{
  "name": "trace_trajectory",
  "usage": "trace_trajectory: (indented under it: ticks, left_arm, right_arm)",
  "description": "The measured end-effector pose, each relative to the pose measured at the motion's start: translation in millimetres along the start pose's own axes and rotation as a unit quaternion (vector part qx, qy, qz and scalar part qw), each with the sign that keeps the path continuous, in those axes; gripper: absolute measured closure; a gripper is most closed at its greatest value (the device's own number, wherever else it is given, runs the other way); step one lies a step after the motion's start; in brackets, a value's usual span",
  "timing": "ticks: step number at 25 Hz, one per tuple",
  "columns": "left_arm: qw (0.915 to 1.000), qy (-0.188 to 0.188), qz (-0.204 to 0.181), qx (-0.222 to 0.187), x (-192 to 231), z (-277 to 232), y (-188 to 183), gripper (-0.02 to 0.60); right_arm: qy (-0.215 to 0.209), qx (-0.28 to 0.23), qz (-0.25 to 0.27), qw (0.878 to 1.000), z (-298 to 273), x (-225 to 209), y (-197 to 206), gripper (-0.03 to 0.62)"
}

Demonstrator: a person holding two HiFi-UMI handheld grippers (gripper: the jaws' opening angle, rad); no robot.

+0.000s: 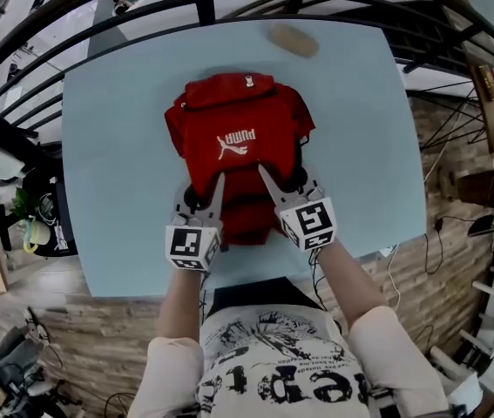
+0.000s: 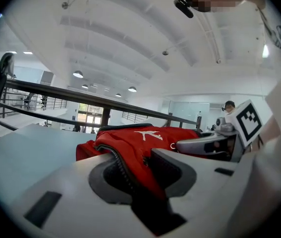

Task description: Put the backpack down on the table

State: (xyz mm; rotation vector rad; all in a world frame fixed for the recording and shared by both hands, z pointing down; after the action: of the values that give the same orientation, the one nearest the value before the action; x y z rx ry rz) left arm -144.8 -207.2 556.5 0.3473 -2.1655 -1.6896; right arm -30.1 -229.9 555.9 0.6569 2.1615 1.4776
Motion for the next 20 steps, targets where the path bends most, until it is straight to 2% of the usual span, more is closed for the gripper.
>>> trace_trajectory:
  ticks: [5,11,14,20]
  left_arm:
    - [0.9995,-0.032,-0.003,-0.002,-0.4,17.0,17.6,0.430]
    - [0.9969,-0.076,-0.018,-0.003,0.6,33.2,32.9,0.323]
    - [0.9954,-0.092,-0.023,-0.011,0.8,46.3,33.4,0.295]
    - [0.9947,-0.098,-0.028,-0.014,-11.7,78.4,18.2,0.295]
  right_arm:
    - [0.013,-0.011,-0.003,1.000,10.3,6.2,19.6,0.392]
    - [0.034,-0.030,-0.003,0.999,25.0,10.4,34.9,0.245]
    - [0.038,-0.032,0.001,0.999,34.6,14.2,34.7,0.227]
    - [0.050,-0.043,0.018,0.998,66.8,24.8,19.9,0.227]
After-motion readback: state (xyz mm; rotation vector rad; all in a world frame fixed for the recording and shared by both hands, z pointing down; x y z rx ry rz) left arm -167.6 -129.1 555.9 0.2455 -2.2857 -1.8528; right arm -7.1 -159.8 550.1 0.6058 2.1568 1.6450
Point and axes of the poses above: the fingertips, and each gripper's own axes: z backward along the fingers, x to its left, y out of its underside, the point moved 1 cm from there along z, backward along the fingers, and after that the axes turned 3 degrees about -z, right-handed, at the moved point
